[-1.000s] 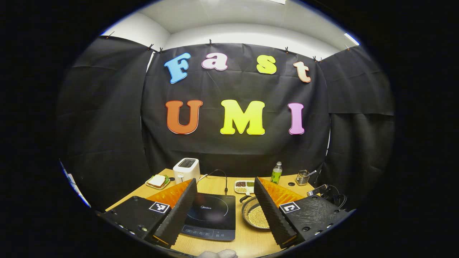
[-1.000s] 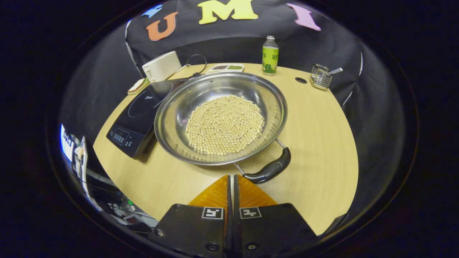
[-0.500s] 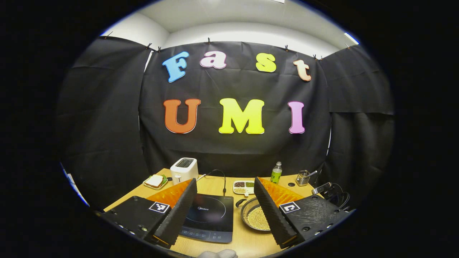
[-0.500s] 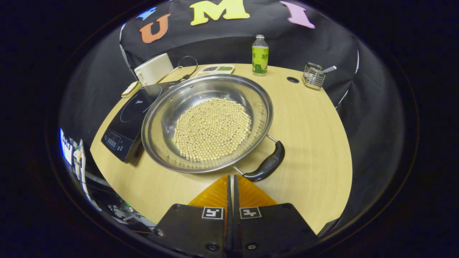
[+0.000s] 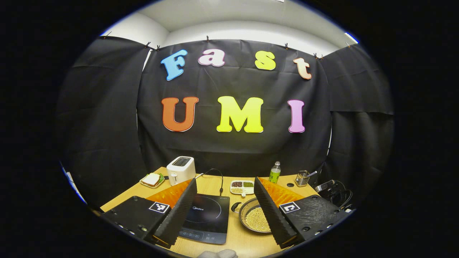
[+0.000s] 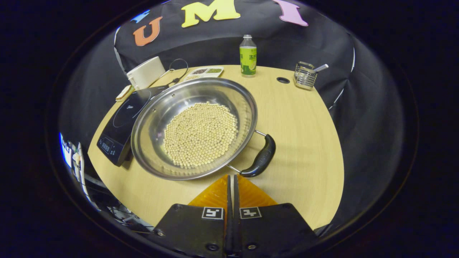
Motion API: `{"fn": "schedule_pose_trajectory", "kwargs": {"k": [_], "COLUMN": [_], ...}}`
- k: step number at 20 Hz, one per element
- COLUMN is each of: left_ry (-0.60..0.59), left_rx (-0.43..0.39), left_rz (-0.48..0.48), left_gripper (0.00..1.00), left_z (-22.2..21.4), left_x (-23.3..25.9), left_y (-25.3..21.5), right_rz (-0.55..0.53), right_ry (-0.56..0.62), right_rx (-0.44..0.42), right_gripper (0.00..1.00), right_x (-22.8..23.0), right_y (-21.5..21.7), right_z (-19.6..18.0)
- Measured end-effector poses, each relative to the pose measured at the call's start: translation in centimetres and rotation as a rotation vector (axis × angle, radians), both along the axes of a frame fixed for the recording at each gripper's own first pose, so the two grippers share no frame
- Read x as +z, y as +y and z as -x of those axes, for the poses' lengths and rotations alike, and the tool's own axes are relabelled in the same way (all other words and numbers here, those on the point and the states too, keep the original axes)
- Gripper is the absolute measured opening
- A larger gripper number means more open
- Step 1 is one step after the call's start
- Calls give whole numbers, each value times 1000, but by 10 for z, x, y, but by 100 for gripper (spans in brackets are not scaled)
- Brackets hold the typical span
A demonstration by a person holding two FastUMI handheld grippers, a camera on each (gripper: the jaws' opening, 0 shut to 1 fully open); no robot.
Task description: First push the handle of the pot to place it horizontally, then grasp the pot with both hands and set it on the induction cooktop.
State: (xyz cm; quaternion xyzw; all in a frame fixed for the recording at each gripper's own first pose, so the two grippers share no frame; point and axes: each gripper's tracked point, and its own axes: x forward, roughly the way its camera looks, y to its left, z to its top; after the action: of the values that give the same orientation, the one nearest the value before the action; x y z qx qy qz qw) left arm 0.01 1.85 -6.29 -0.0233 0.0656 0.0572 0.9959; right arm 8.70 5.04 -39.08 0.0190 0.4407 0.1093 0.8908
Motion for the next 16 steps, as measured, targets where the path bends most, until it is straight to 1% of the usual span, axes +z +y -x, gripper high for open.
{"fn": "schedule_pose_trajectory", "kwargs": {"k": [1, 9, 16], "left_ry": [1, 13, 19], "left_rx": [4, 34, 53], "left_rz": [2, -6, 14], "left_gripper": [95, 95, 95], "left_z": [-1, -11, -25], "left_x": [0, -6, -18], "left_y": [-1, -8, -20], "right_rz": [2, 27, 67], "right_ry": [0, -8, -22], "right_rx": [-2, 11, 49], "right_gripper": [4, 4, 4], "right_x": [0, 2, 3], "right_y": [-3, -23, -40], "right_z": [-3, -23, -42]}}
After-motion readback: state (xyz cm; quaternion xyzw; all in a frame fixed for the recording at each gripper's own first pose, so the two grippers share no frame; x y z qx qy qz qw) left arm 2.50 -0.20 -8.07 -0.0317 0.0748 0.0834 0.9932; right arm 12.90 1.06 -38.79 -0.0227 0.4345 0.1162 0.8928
